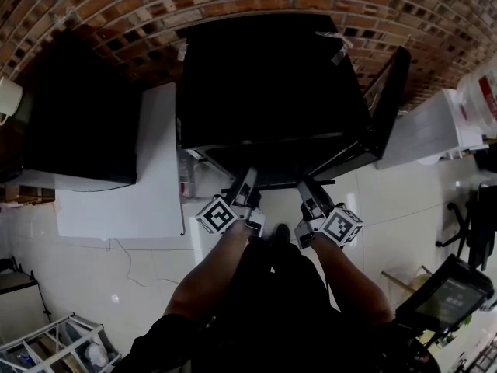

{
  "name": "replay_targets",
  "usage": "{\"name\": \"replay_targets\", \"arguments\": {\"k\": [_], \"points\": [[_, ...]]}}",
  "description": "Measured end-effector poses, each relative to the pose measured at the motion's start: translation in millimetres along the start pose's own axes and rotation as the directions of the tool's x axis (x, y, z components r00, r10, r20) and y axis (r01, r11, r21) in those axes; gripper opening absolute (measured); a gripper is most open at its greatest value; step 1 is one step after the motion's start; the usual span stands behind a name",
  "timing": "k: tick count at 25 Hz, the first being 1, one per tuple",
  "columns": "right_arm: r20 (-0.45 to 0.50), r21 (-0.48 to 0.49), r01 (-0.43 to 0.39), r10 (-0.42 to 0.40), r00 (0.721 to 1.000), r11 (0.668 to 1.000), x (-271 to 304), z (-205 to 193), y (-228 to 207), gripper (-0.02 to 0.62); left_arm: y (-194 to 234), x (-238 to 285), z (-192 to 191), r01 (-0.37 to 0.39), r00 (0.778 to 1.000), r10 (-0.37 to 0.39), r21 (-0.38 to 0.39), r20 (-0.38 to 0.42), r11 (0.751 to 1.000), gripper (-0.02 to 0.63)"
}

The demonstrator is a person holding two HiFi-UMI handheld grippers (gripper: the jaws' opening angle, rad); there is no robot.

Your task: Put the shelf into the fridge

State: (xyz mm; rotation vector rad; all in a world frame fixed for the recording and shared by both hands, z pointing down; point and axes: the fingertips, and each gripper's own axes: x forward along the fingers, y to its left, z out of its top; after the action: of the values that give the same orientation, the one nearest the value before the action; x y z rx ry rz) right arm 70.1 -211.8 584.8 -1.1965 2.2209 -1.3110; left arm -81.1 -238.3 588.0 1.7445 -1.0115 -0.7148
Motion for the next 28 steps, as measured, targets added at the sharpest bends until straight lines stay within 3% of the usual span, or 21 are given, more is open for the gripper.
{"name": "replay_targets", "arguments": {"k": [11, 18, 23, 28], "points": [[-0.032, 0.037, 0.029, -0.028, 0.999, 0.999, -0.3, -13.2, 2.0, 0.097, 7.5, 4.2, 3.4, -0.037, 0.999, 0.037, -0.002, 0.025, 0.999, 0.054], [-0.014, 0.070, 0.025, -0.024, 1.000, 0.997, 6.1, -11.0, -3.8, 0.094, 7.0, 2.0, -4.2, -0.055, 0.998, 0.055, 0.022, -0.029, 0.998, 0.061], [0.010, 0.083, 0.008, -0.009, 1.000, 0.996, 14.0, -5.2, -1.6, 0.092, 5.4, -2.4, -7.9, -0.075, 0.997, 0.075, -0.011, -0.029, 0.997, 0.048], [0.022, 0.088, 0.041, -0.043, 0.999, 0.995, 22.0, 2.9, -10.7, 0.091, 9.0, 5.4, -5.5, -0.141, 0.989, 0.145, -0.093, 0.035, 0.986, 0.043]]}}
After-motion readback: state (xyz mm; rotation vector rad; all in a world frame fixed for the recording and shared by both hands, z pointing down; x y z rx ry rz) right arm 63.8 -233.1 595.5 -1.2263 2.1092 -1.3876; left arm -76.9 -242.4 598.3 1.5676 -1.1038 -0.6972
